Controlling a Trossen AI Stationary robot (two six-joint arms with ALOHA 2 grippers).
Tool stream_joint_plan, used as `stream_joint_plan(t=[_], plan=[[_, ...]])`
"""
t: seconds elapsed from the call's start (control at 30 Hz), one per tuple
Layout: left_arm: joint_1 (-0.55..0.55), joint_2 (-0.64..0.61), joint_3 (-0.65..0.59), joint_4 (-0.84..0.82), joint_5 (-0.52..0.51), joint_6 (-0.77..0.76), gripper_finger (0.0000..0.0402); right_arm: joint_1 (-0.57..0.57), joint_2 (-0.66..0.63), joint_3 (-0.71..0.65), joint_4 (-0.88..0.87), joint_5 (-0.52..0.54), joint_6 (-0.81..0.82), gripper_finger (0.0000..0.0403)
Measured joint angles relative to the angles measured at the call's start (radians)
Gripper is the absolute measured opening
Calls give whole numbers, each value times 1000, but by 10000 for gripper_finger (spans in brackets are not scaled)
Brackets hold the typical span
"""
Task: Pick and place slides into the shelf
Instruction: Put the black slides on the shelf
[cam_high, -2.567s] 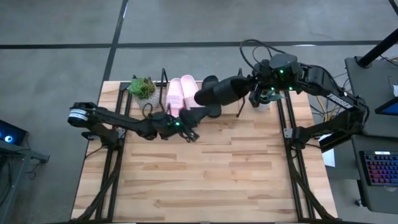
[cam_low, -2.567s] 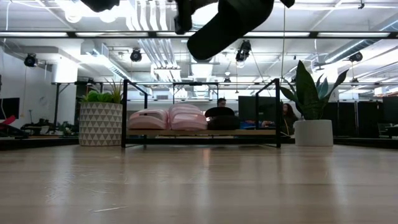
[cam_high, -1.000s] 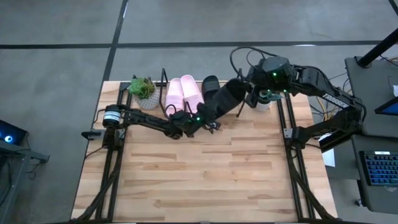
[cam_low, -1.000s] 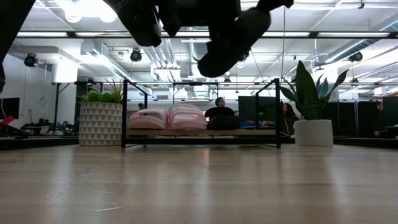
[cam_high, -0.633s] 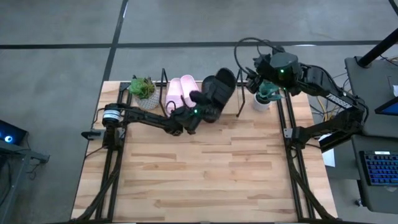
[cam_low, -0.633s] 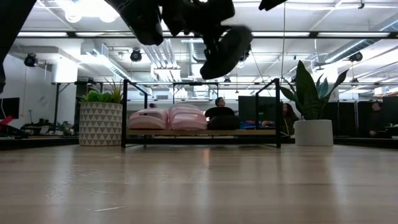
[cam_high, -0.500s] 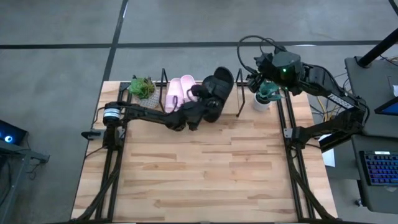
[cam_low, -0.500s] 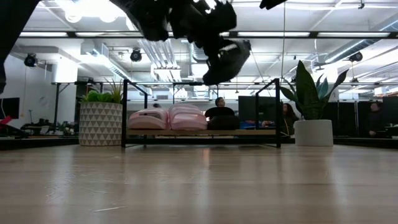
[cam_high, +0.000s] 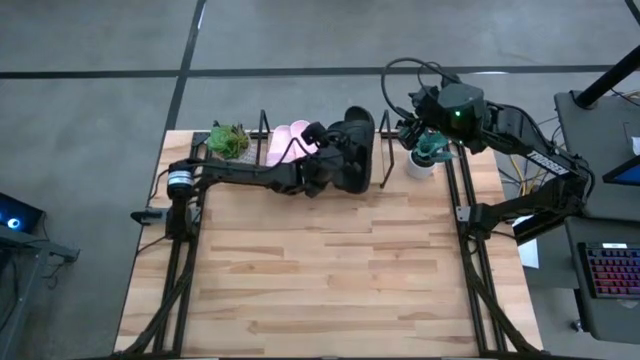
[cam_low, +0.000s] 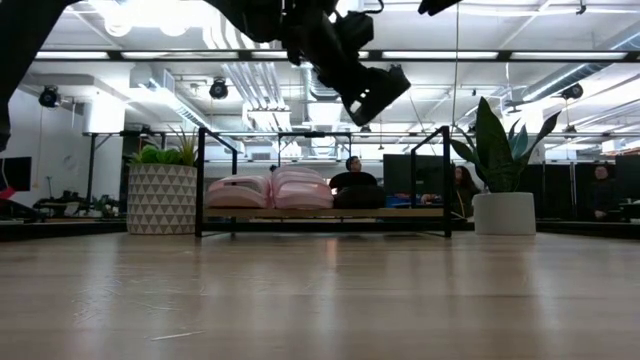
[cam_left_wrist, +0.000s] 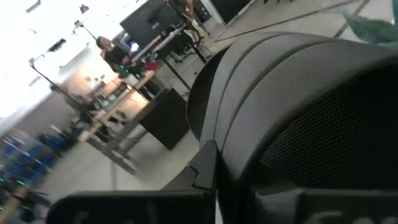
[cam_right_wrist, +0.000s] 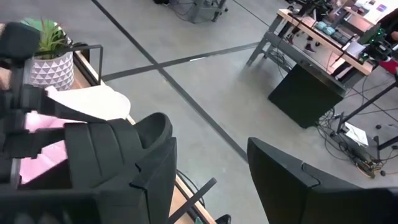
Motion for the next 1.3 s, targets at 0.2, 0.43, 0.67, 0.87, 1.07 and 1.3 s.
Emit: stream_joint_plan(t=[0.2, 0.43, 0.67, 0.87, 1.07, 1.3], plan=[[59, 48, 19, 16, 161, -137, 0, 0, 0, 0, 0, 0, 0, 186], [94, 173, 133, 10, 193, -192, 0, 0, -5, 0, 0, 0, -34, 185], [96, 324, 298, -81, 124, -160, 0, 0, -8, -1, -2, 0, -37, 182], [108, 386, 350, -164, 67, -162, 0, 0, -9, -1, -6, 0, -45, 182], [115, 408, 364, -159, 67, -171, 0, 0, -9, -1, -9, 0, -45, 178], [130, 409, 360, -159, 98, -190, 0, 0, -9, -1, -9, 0, -44, 178]])
